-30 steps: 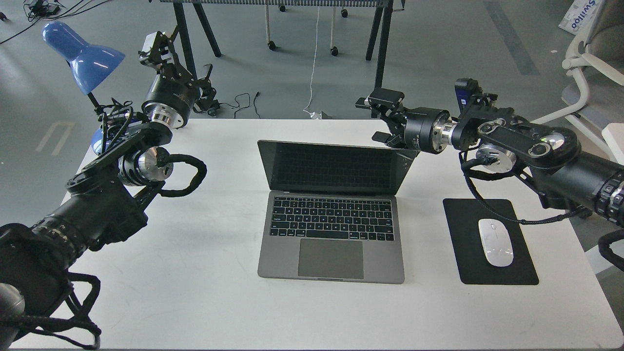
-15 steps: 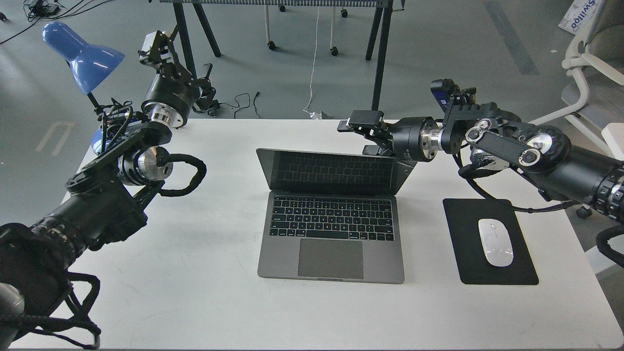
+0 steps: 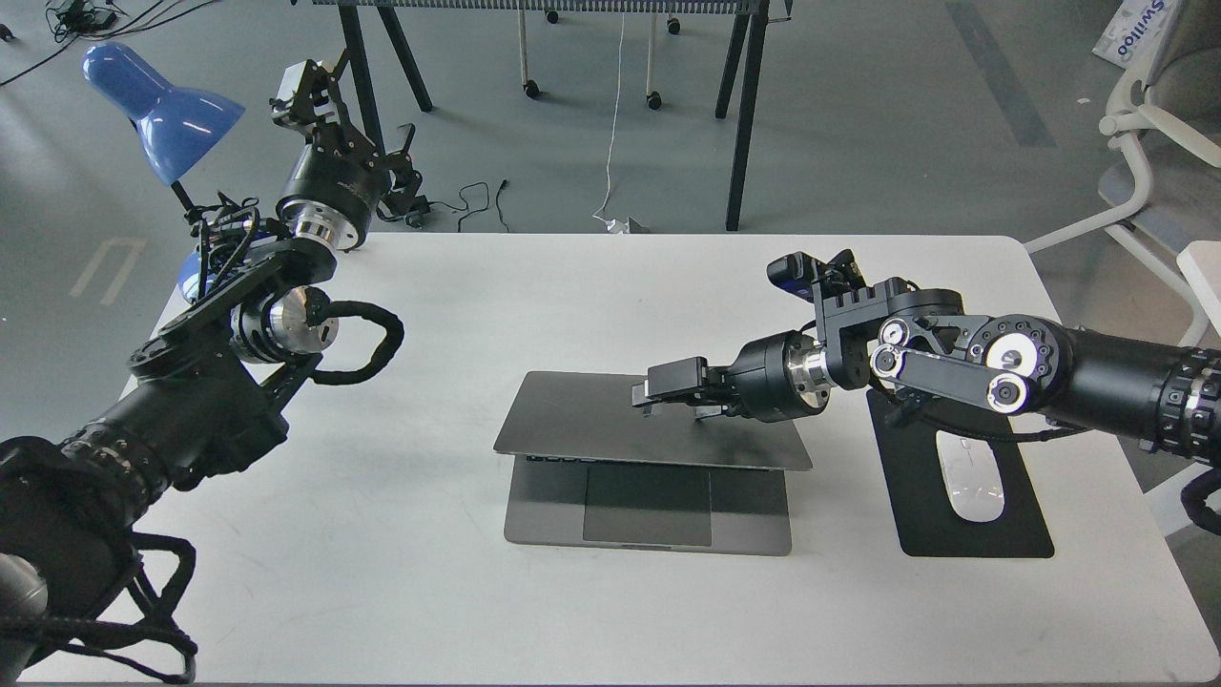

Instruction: Close notebook with right arm

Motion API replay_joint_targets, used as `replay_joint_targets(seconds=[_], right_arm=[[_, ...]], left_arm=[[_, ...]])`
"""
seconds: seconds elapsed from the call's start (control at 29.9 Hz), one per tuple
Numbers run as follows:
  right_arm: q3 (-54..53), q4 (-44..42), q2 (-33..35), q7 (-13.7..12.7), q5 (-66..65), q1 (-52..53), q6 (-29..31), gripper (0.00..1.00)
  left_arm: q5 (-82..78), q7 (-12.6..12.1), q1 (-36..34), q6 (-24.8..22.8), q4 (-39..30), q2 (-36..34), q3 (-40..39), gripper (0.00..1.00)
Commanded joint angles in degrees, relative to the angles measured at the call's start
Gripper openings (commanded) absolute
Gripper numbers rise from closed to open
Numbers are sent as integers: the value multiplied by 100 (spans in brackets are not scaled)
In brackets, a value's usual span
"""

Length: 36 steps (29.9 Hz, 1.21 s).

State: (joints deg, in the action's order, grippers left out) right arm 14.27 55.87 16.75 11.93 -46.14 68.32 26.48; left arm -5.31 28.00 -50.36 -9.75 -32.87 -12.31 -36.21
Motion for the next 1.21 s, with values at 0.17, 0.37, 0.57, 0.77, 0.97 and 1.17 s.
replay_joint_targets(seconds=[0.17, 0.37, 0.57, 0.77, 0.97, 1.17], right_arm=[[463, 73, -40, -6, -150, -170, -29, 100], [577, 117, -67, -33, -623, -442, -142, 100], [577, 108, -67, -33, -800, -592, -213, 100], [148, 20, -32, -33, -739, -426, -231, 100], [-1065, -480, -41, -41, -713, -39, -222, 100], [-2592, -1139, -67, -24, -546, -12, -248, 100]], left_arm=[[3, 0, 0, 0, 0, 0, 0, 100], [-5, 0, 0, 0, 0, 0, -9, 100], [-5, 0, 0, 0, 0, 0, 0, 100], [3, 0, 0, 0, 0, 0, 0, 100], [-5, 0, 0, 0, 0, 0, 0, 100], [3, 0, 0, 0, 0, 0, 0, 100]])
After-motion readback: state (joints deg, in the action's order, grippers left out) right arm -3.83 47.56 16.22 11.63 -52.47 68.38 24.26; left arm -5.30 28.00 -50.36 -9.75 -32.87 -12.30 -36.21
